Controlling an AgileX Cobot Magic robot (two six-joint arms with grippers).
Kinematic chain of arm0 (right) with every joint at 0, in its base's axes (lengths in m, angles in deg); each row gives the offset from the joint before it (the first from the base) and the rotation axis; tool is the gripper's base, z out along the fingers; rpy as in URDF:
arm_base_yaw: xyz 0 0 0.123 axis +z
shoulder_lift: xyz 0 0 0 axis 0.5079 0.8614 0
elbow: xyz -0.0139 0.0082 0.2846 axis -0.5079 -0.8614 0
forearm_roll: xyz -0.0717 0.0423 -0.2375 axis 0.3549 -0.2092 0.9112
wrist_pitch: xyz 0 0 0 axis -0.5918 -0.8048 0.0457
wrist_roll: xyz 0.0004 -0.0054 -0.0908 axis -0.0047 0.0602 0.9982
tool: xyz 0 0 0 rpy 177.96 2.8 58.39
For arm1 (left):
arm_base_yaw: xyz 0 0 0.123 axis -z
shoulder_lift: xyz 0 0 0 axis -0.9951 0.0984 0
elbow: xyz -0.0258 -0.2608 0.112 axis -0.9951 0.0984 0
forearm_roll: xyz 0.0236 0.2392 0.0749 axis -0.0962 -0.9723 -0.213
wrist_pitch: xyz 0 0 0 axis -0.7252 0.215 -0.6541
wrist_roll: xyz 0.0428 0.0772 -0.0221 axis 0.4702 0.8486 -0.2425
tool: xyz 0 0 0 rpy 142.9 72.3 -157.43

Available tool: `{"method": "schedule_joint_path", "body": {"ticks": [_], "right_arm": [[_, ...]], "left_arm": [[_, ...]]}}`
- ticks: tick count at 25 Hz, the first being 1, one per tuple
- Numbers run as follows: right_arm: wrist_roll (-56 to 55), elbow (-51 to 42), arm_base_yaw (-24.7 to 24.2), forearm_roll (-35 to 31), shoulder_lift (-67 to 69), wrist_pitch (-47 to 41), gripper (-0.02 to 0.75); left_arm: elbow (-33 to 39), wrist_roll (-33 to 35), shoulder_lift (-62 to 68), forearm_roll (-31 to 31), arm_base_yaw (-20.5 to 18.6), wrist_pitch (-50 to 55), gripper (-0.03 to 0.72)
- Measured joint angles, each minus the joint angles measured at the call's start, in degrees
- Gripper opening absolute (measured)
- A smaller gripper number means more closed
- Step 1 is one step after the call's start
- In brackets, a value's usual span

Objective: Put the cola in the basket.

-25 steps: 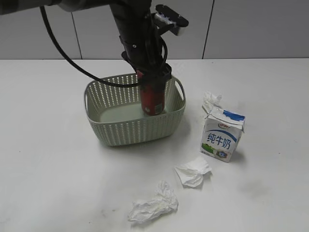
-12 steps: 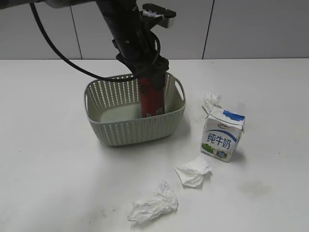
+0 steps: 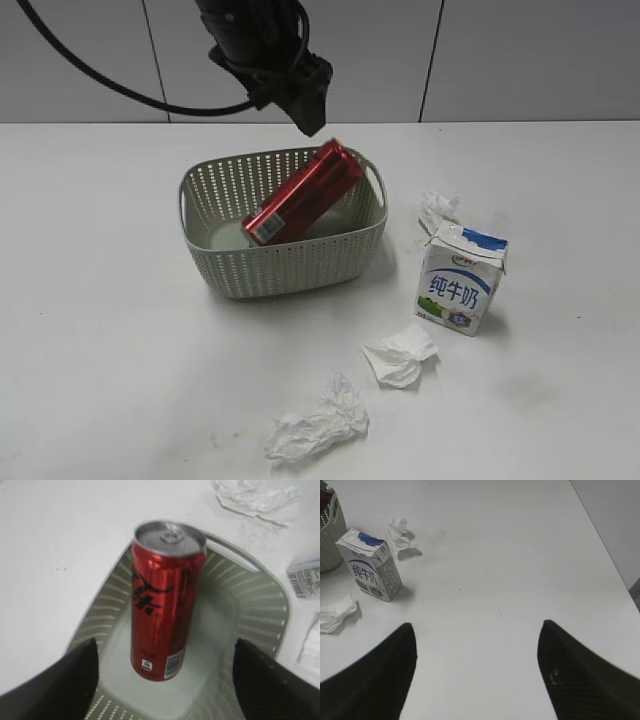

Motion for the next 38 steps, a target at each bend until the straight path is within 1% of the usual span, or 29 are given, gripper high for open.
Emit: {"method": "schedule_joint_path", "body": {"ticks": [5,8,11,17,21,24,27,29,34,38], "right_arm": [[0.00,0.00,0.00,0.00,0.00,0.00,0.571],[0.00,0.00,0.00,0.00,0.00,0.00,0.571],[-0.08,0.00,0.00,0.00,0.00,0.00,0.571],[-0.08,0.00,0.00,0.00,0.00,0.00,0.571],[-0.08,0.00,0.00,0.00,0.00,0.00,0.571],[0.00,0.00,0.00,0.00,0.00,0.00,0.571],[0.00,0.00,0.00,0.00,0.00,0.00,0.571],[0.00,0.00,0.00,0.00,0.00,0.00,0.571],[0.00,0.00,0.00,0.00,0.00,0.00,0.571],[-0.07,0.00,0.00,0.00,0.00,0.00,0.571]], "left_arm": [[0.00,0.00,-5.87,-1.85,-0.95,2.06,0.612],[0.00,-0.79,-9.12,-1.92,-2.89,3.05,0.593],[0.00,-2.62,-11.90,-2.98,-6.09,3.18,0.589],[0.23,-10.47,-16.25,-8.53,-13.57,3.38,0.587],[2.64,-14.20,-20.64,-12.11,-18.28,3.37,0.585],[6.47,-16.88,-24.16,-13.29,-22.31,3.37,0.585],[11.91,-18.10,-27.85,-11.10,-26.31,3.37,0.585],[16.46,-18.33,-30.59,-9.35,-27.65,3.37,0.585],[28.88,-18.87,-39.75,-8.01,-27.98,3.36,0.585],[40.04,-20.65,-48.00,-7.89,-27.98,3.49,0.585]]}}
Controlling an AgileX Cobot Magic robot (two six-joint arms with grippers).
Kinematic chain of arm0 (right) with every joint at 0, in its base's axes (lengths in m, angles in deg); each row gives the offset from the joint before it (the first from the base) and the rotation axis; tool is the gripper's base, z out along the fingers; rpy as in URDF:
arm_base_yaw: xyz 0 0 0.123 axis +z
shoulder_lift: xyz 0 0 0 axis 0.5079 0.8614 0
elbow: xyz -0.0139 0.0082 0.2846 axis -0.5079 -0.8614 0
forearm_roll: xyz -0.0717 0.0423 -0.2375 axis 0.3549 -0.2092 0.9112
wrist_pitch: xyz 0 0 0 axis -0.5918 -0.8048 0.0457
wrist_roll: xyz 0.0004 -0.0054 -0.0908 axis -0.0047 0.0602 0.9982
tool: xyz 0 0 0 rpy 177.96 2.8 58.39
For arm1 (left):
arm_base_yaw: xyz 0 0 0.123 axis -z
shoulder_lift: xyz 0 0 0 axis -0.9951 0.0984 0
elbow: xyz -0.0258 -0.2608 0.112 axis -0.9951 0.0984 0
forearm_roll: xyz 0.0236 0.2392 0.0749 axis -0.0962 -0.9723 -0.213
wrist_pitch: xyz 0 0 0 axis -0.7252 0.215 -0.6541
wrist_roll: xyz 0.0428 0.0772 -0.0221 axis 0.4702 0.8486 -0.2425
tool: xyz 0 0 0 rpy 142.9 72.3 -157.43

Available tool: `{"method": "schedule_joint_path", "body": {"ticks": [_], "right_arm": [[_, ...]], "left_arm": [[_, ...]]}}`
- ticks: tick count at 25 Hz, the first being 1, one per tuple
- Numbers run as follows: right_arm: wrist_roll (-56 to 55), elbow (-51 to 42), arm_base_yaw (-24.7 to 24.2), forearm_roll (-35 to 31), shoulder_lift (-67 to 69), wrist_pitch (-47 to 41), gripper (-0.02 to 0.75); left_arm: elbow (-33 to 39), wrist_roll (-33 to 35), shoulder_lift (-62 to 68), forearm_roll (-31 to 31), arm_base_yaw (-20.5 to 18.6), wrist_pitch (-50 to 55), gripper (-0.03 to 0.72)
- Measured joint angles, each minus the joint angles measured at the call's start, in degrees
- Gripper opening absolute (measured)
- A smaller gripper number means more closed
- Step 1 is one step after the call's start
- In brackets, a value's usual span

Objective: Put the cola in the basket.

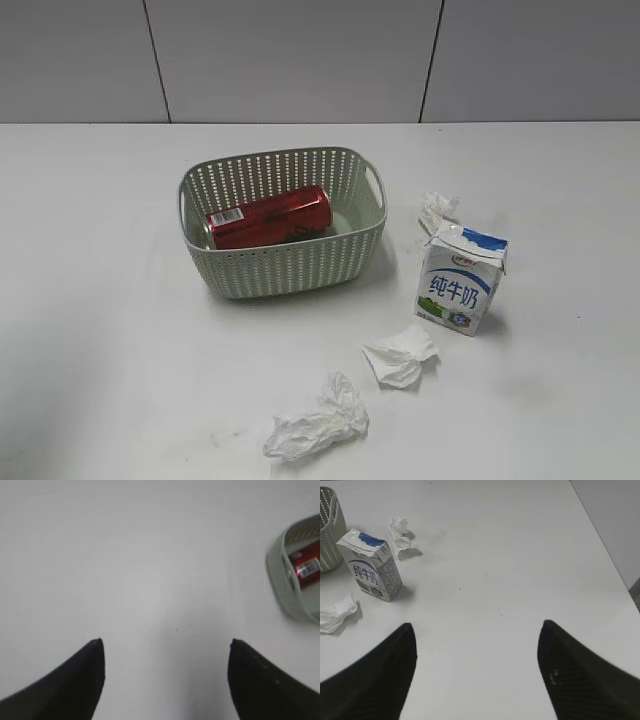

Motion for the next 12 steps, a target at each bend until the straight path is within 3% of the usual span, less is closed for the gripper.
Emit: {"method": "schedule_joint_path", "body": {"ticks": [12], "right_arm": [[0.05,0.00,0.00,0.00,0.00,0.00,0.571]], "left_arm": [[22.09,-0.57,-25.78,0.06,0.00,-0.76,0.576]]}}
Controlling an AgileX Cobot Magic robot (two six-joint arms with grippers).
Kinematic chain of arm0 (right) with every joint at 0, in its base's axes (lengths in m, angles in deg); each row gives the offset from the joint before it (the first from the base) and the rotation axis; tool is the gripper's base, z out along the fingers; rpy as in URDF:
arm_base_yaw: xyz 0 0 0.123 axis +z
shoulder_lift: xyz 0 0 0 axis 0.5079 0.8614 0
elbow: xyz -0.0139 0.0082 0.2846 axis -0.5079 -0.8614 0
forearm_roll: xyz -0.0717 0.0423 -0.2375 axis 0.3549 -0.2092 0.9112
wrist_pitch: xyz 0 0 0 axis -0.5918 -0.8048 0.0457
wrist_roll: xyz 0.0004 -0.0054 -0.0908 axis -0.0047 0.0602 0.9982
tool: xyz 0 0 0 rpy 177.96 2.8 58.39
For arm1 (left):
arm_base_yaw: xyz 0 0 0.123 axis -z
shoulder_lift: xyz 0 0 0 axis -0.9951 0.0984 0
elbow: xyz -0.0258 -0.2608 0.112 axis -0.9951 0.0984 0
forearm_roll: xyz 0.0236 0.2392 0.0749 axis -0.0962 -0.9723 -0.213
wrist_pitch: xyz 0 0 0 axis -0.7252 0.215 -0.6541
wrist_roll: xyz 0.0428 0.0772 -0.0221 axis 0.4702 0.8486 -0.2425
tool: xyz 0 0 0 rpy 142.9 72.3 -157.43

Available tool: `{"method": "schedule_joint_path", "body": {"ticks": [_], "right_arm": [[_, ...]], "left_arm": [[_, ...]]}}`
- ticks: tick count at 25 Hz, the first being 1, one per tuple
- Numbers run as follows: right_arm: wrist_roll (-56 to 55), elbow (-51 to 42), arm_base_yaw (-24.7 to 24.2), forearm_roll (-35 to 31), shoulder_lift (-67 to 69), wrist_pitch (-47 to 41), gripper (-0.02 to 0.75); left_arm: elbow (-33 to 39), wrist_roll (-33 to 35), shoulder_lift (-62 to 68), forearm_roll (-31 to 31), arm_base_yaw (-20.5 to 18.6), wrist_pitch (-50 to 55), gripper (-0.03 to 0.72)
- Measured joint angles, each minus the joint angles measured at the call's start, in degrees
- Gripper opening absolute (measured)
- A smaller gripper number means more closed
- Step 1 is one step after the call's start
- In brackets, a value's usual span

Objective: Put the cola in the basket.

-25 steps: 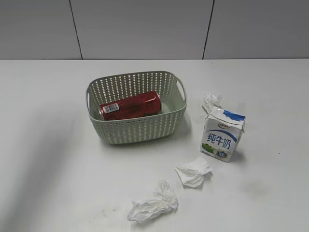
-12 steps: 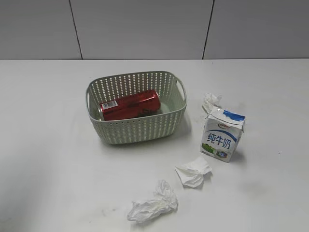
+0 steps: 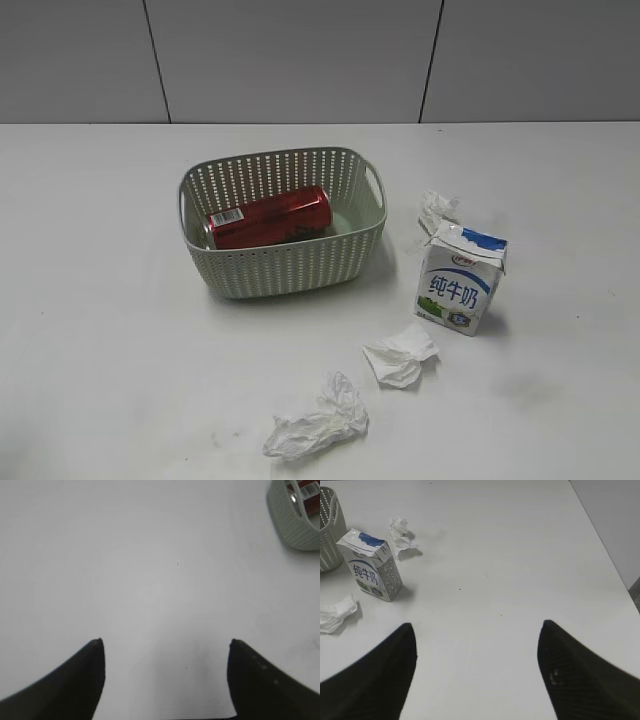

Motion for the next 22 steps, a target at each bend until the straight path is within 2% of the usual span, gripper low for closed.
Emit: {"method": "schedule_joint_path", "body": {"ticks": [11,22], "right_arm": [[-0.07,0.00,0.00,0.00,0.00,0.00,0.571],[-0.03,0.00,0.00,0.00,0.00,0.00,0.571]], "left_arm": [[18.69,-0.05,-24.08,0.00,0.00,-2.80,0.568],[21.39,-0.05,-39.67,-1.17,0.00,-4.10,0.545]]}}
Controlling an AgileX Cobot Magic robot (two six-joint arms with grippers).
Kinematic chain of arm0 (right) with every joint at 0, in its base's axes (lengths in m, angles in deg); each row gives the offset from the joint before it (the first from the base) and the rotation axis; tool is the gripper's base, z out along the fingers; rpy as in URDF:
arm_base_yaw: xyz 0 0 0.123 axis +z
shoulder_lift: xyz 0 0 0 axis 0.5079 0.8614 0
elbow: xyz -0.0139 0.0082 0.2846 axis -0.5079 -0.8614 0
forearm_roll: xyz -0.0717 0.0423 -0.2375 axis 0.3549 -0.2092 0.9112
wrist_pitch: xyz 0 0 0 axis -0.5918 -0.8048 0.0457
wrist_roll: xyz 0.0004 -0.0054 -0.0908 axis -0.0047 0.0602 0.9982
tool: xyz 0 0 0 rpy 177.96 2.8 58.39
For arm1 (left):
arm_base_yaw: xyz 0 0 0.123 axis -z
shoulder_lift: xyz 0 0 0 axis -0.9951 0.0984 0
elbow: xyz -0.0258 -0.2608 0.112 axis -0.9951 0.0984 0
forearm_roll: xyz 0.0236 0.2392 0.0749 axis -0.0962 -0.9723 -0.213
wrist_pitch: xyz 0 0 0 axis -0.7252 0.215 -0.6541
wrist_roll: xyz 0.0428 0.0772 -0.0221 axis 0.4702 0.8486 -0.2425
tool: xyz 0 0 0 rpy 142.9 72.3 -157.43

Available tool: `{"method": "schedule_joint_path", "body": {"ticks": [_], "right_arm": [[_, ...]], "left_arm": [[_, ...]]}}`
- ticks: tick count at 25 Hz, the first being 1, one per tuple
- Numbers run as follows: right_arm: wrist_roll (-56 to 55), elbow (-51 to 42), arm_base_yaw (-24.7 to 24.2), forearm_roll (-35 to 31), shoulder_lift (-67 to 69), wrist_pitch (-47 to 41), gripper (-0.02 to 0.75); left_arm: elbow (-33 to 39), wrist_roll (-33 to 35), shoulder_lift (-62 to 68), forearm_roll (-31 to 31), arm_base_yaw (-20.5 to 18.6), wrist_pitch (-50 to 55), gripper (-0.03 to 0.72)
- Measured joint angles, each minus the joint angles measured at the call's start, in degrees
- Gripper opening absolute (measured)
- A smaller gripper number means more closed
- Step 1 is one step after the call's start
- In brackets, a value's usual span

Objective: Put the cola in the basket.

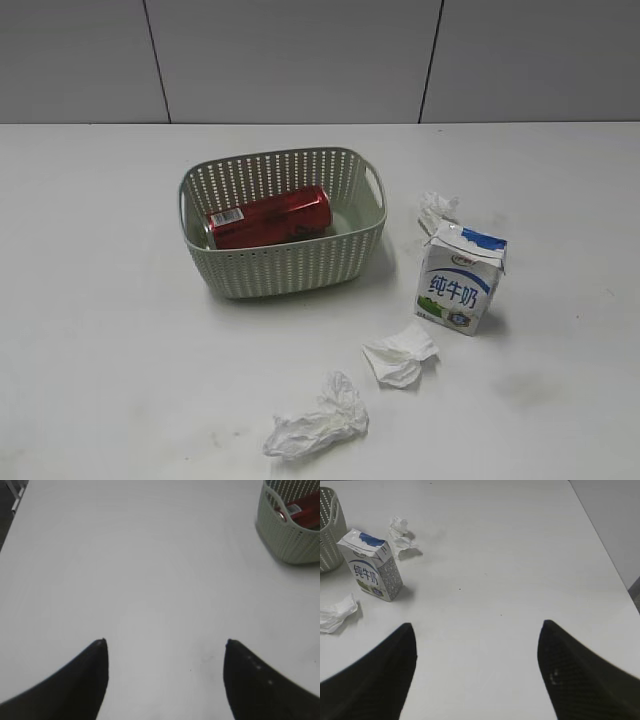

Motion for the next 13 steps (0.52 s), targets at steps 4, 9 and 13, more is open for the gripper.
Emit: {"method": "schedule_joint_path", "body": {"ticks": [4,9,13], "right_arm": [[0.00,0.00,0.00,0.00,0.00,0.00,0.571],[0.00,0.00,0.00,0.00,0.00,0.00,0.571],[0.00,0.00,0.00,0.00,0.00,0.00,0.571]], "left_arm": [[0.46,0.00,-2.52,-1.50,0.00,-1.80,0.546],[1.86,0.00,-4.14,-1.64,0.00,-4.78,0.546],[1.93,-0.38,-4.29,-1.69,0.00,-5.18,0.546]]}}
